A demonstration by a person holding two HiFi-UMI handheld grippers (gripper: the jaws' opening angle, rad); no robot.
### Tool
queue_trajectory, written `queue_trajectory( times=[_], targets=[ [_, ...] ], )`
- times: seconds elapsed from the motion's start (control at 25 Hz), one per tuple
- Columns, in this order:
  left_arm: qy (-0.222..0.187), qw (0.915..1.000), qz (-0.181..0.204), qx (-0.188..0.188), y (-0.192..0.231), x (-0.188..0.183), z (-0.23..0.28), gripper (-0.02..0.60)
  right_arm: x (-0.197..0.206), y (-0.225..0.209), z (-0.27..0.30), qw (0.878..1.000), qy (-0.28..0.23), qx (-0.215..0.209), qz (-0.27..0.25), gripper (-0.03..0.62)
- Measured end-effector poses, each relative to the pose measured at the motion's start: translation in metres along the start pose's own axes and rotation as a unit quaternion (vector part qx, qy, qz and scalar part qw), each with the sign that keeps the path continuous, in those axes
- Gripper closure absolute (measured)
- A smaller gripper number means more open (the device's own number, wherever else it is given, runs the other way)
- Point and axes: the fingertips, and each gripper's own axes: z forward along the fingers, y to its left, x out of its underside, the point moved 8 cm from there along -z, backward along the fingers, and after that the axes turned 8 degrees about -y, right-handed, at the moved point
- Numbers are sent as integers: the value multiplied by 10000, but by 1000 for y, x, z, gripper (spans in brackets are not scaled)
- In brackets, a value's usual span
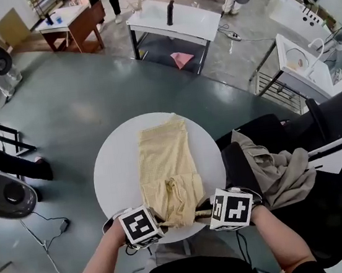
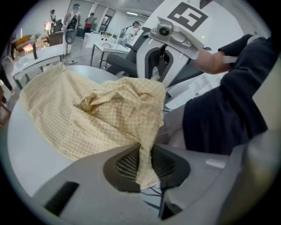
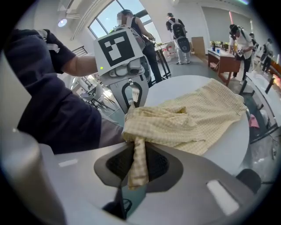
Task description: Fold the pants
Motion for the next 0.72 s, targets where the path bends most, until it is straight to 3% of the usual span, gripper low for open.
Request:
queue_trajectory(
  times=[0.16,0.32,0.72],
  targets=[
    [237,9971,-40,724,-30,-1,-5,531,1,24,-11,9982,167,-572,8,526],
    [113,9929,-285,1147,-32,-4,-13,531,-4,24,-20,9973,114,-722,38,523],
    [63,9973,-301,667,32,-37,-63,526,-47,-44,-46,9998,-92,-111,-162,519]
  ],
)
